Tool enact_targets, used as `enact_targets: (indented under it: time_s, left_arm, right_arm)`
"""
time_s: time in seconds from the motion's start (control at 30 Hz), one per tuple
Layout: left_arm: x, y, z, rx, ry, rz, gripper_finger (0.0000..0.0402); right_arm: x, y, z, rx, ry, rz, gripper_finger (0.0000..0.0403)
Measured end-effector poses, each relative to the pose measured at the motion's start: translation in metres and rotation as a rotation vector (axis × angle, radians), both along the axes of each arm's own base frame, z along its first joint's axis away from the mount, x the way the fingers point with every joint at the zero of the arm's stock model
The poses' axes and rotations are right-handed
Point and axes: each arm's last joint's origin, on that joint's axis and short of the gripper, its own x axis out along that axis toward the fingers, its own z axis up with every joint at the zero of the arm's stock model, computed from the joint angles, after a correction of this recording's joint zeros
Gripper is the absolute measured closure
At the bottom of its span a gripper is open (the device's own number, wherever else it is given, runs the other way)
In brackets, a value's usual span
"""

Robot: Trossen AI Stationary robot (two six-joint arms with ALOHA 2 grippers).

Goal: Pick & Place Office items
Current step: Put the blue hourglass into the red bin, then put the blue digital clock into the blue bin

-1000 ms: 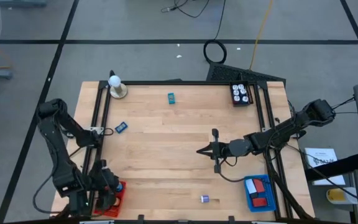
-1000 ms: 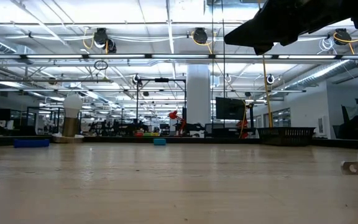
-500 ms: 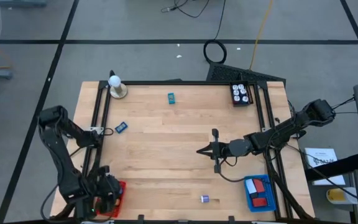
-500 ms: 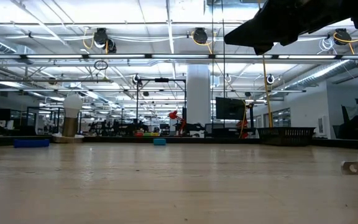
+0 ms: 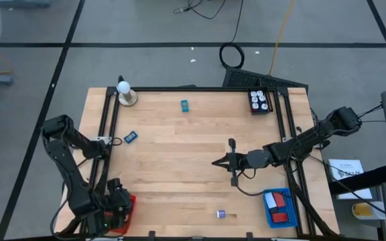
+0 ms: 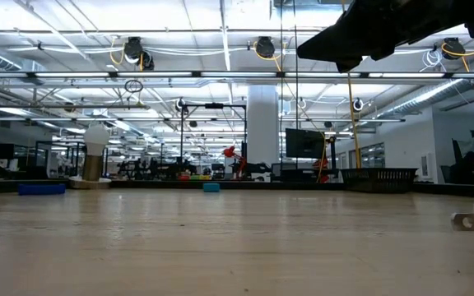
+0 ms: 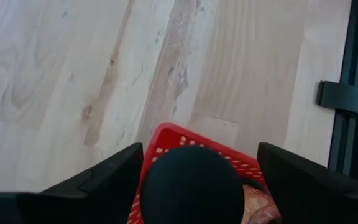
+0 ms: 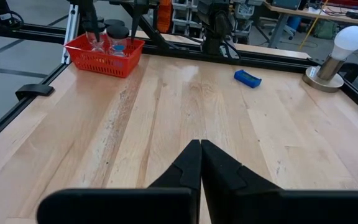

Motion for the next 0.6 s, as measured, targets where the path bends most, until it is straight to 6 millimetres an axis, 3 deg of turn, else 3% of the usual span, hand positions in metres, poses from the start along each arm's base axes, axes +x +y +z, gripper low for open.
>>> enact_targets:
  time_s: [0.17, 0.4, 0.5, 0.6]
  left_arm:
    - [0.009, -0.001, 0.014, 0.014, -0.018, -0.038, 0.0084]
    - [0.028, 0.003, 0.052, 0.11, -0.09, -0.078, 0.0124]
    - [0.041, 0.015, 0.063, 0.16, -0.094, -0.007, 0.0145]
    - [0.054, 0.04, 0.064, 0.24, -0.034, 0.131, 0.0178]
  right_arm:
    - [0.0, 0.0, 0.0, 0.0, 0.0, 0.0, 0.0403]
    - [0.0, 0.0, 0.0, 0.0, 0.0, 0.0, 0.0403]
    - [0.0, 0.0, 0.0, 0.0, 0.0, 0.0, 0.0403]
    - [0.0, 0.0, 0.0, 0.001, 0.0, 0.001, 0.0403]
